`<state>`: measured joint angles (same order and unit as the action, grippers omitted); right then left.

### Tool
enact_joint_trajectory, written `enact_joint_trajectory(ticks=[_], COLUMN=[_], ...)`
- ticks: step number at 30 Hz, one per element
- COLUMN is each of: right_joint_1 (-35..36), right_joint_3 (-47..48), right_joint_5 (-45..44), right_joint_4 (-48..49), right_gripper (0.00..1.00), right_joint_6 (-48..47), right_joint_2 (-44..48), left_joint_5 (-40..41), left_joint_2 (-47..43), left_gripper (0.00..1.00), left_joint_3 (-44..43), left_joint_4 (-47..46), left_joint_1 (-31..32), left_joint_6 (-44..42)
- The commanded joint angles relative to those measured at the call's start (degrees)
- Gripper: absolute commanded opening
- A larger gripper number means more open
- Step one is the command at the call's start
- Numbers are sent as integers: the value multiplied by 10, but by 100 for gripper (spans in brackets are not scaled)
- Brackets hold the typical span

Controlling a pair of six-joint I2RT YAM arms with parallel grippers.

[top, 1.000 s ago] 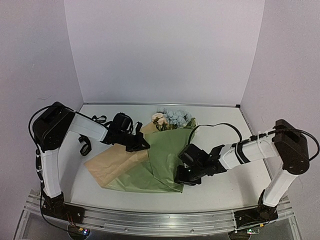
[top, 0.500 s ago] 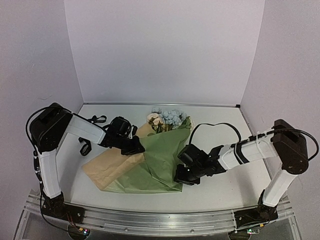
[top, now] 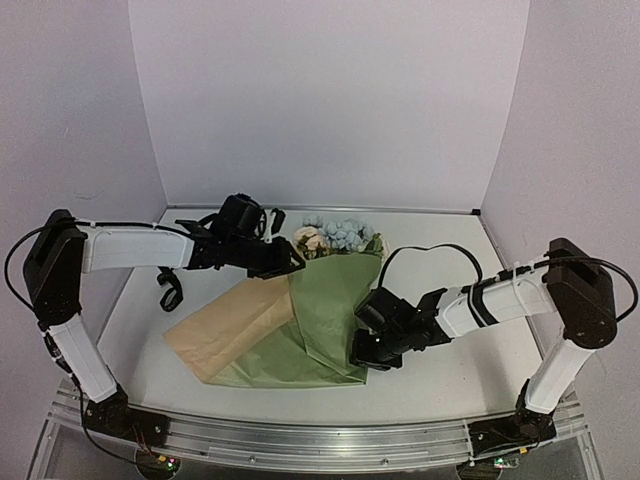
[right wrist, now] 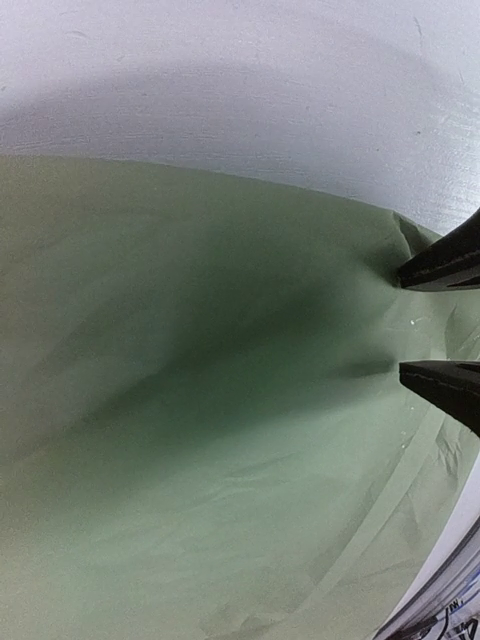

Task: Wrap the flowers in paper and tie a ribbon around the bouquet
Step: Press the fold line of the 2/3-folded wrapping paper.

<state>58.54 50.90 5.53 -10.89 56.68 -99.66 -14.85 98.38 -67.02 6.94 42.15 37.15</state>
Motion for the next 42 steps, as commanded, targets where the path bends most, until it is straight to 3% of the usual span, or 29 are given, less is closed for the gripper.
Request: enact_joint_trajectory(ticks=[1, 4, 12, 18, 24, 29, 36, 42], right_joint_1=[2, 2, 2, -7, -76, -142, -183, -185], right_joint_3=[7, 10, 15, 32, -5, -22, 27, 61], right_joint_5=[-4, -3, -8, 9, 104, 200, 241, 250], right_joint_4=[-50, -50, -50, -38, 84, 208, 239, 240], right_gripper=[26, 26, 30, 42, 51, 47, 34, 30], right_joint_6=[-14, -17, -29, -56, -49, 1, 28, 46], right_joint_2=[-10, -10, 1, 21, 52, 24, -56, -116], left_joint_5=[-55, -89, -104, -83, -58, -53, -48, -33], left_joint_2=[22, 52, 102, 115, 129, 128, 120, 92], left_gripper=[22, 14, 6, 1, 0, 0, 0, 4], left_joint_3=[-3, 8, 51, 76, 75, 77, 78, 53], left_joint_4=[-2, -29, -10, 17, 42, 44, 44, 71], left_joint_1=[55, 72, 91, 96, 96, 96, 96, 96], left_joint_6=[14, 31, 36, 32, 27, 23, 18, -1])
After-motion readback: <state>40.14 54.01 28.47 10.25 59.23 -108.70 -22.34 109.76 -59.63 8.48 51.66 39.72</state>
